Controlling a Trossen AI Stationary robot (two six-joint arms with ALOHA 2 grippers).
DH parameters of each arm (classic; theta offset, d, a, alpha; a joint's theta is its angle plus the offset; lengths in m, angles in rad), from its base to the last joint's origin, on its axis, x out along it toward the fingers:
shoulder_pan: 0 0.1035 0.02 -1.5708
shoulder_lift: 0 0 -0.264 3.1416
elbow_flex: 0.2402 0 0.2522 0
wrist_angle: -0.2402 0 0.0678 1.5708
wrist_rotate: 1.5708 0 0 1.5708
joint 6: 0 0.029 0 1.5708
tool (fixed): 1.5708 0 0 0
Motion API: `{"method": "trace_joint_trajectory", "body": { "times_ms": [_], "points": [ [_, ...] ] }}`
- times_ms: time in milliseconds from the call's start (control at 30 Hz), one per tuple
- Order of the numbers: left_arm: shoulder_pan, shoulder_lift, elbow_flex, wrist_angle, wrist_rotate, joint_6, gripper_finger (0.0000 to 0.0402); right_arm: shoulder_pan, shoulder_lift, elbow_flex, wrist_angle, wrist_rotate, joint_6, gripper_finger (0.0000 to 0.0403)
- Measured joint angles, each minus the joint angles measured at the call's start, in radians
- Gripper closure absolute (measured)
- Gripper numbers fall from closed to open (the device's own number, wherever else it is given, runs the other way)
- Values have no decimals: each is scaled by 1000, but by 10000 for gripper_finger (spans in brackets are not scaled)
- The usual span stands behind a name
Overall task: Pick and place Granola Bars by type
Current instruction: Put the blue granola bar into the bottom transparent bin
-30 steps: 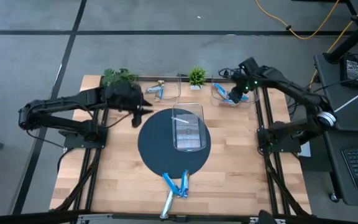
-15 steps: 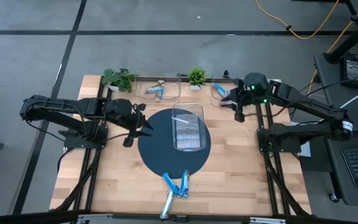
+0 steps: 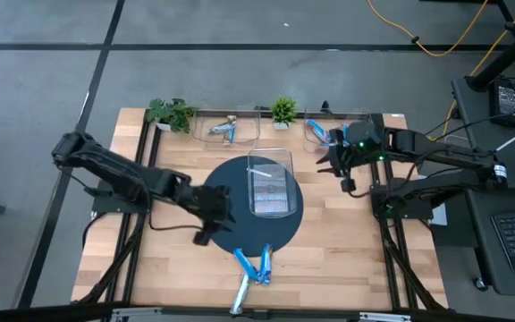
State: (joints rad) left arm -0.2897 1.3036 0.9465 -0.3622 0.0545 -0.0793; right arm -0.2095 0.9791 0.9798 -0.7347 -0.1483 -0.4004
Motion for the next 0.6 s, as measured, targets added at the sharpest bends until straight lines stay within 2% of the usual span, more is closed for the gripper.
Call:
{"method": "trace_joint_trajectory", "body": {
  "times_ms": [133, 233, 400, 600],
  "points": [
    [-52, 108, 98, -13, -149, -65, 274, 13, 0, 0, -23, -3, -87, 292],
    [-70, 193, 170, -35, -201, -96, 274, 18, 0, 0, -21, -8, -140, 292],
    [-88, 311, 266, -37, -168, -189, 269, 18, 0, 0, -40, -11, -188, 292],
    [-146, 376, 309, -42, -123, -255, 229, 18, 0, 0, -83, -11, -153, 292]
  ]
}}
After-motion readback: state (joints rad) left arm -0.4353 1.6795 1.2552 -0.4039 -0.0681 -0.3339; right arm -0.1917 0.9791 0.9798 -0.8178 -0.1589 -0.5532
